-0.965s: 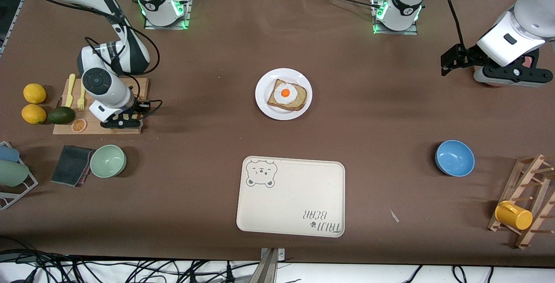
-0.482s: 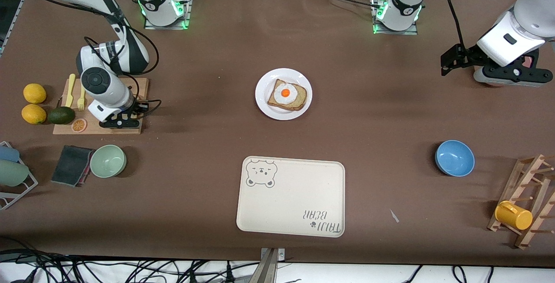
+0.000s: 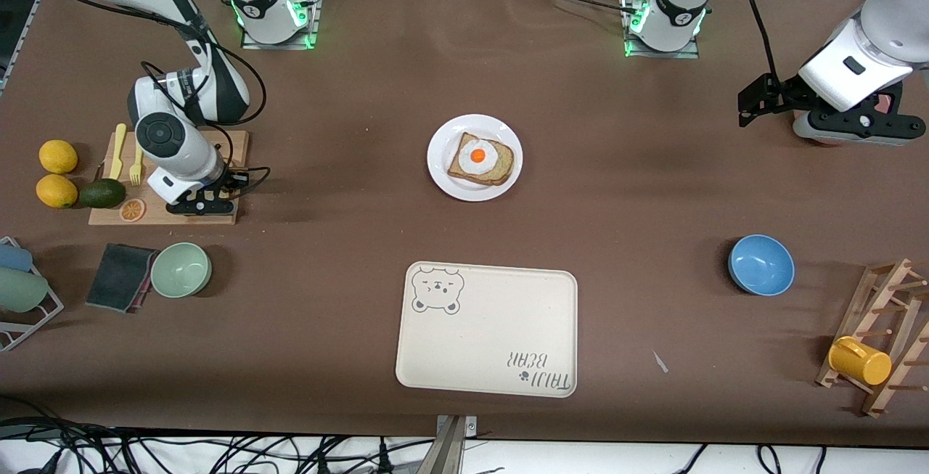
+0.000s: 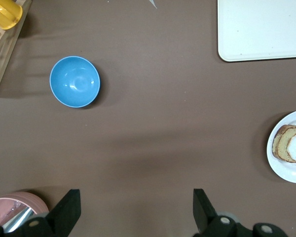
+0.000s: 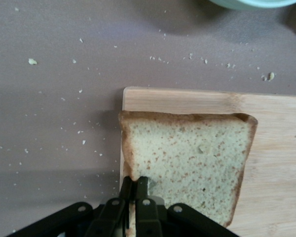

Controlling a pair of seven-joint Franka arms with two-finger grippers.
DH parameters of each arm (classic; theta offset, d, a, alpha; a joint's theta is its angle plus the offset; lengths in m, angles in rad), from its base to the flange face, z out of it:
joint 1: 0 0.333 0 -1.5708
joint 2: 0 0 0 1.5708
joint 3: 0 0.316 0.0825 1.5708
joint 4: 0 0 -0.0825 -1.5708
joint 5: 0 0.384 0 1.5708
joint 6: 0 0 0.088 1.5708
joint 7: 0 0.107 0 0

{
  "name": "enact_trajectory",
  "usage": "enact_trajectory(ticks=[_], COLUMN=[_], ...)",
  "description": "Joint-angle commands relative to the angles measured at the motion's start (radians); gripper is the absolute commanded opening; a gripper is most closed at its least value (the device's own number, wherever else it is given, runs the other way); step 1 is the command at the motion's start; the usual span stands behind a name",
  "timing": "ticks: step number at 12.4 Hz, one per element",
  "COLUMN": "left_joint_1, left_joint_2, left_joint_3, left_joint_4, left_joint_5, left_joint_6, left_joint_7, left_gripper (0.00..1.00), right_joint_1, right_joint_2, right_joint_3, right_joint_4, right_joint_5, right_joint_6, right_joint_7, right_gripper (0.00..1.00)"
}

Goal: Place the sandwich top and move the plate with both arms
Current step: 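Close the right gripper on the bread slice edge, then lift the bread slice and carry it over the egg plate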

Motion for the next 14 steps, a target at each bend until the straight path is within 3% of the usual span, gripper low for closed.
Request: enact_trajectory(ticks=[1, 5, 7, 10, 14], left_joint_1=[0.001, 0.000, -0.002, -0.003, 0.000], left_joint_2=[0.005, 0.004, 0.005, 0.005, 0.007], left_joint_3=[-0.002, -0.002, -0.002, -0.002, -0.002], left_joint_4=[0.017, 0.017, 0.019, 0.019, 0.019], left_joint_5=[0.038, 0.038, 0.039, 0.038, 0.039], left_joint_6=[-0.016, -0.017, -0.017, -0.016, -0.014], left_joint_7=[0.005, 0.003, 0.003, -0.003, 0.000], left_gripper=[1.00, 1.00, 1.00, 1.00, 1.00], right_joint_1=[0.001, 0.003, 0.003, 0.013, 0.166], right_joint_2=[-0.021, -0.046, -0.047, -0.046, -0.037], right_joint_3=[0.010, 0.100, 0.177, 0.269, 0.289], right_joint_4=[0.047, 0.205, 0.287, 0.361, 0.449], right_joint_5=[-0.016, -0.015, -0.006, 0.021, 0.215], right_joint_6=[-0.063, -0.282, -0.393, -0.462, -0.476], right_joint_7=[0.000, 0.000, 0.015, 0.067, 0.130], right_gripper=[0.00, 0.00, 0.00, 0.00, 0.00])
